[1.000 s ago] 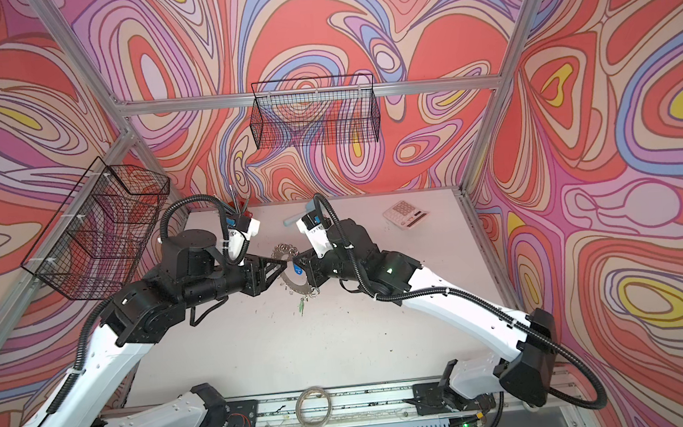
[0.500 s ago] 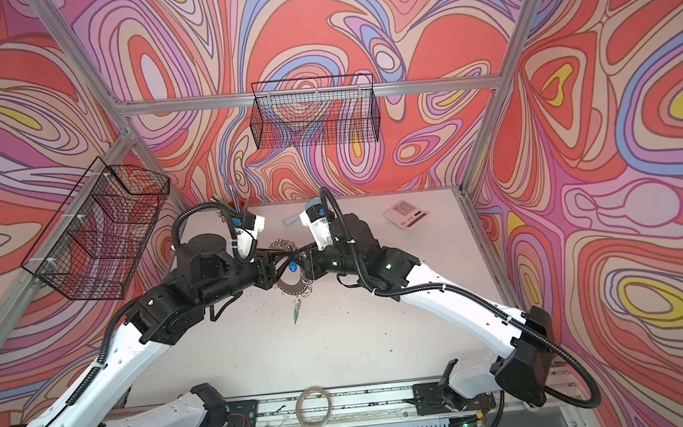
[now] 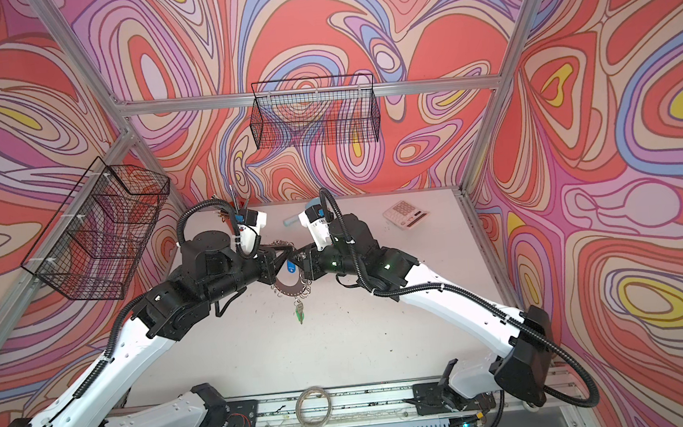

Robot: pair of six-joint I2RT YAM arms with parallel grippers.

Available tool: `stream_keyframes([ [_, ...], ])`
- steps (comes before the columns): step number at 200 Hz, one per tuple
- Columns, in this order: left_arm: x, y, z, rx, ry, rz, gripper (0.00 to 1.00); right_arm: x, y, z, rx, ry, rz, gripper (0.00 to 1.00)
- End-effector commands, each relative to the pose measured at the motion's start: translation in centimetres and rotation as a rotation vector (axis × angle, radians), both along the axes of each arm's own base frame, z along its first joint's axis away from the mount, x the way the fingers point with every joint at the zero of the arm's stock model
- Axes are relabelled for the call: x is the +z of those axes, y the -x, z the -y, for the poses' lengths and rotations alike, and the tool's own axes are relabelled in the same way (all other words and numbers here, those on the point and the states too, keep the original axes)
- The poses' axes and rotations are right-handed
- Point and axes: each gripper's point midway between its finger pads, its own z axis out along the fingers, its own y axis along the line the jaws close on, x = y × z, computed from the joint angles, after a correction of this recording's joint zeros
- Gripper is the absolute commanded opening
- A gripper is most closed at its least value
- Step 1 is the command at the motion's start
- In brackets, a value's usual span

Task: Put the keys on the keyring

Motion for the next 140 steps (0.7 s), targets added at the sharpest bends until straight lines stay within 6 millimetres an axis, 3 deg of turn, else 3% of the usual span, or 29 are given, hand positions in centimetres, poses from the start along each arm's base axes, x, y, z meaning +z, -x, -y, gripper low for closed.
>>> stream_keyframes([
  [1,1.6,0.0,-0.1,0.008,0.018,0.027,0.0,0.6,0.0,-0.2,0.009,-0.027,0.029,0.0],
  [20,2.4,0.5,-0.2,-0.007,0.003,0.009,0.0,0.4,-0.1,0.5,-0.009,0.021,0.065,0.0],
  [42,3.1,1.7,-0.1,-0.076,-0.047,-0.039,0.0,-0.3,-0.6,2.1,-0.058,0.112,0.122,0.38],
  [56,3.3,2.4,0.1,-0.126,-0.092,-0.087,0.0,-0.5,-0.5,2.9,-0.061,0.157,0.156,0.5],
  [77,2.9,3.5,0.6,-0.202,-0.159,-0.176,0.0,-0.2,-0.2,3.7,-0.058,0.204,0.197,0.53],
  [101,2.7,3.3,0.0,-0.183,-0.237,-0.237,0.0,0.9,0.4,4.9,-0.057,0.239,0.24,0.54],
  [140,2.8,2.6,0.2,-0.163,-0.271,-0.264,0.0,3.4,3.4,5.0,0.07,0.18,0.308,0.67],
])
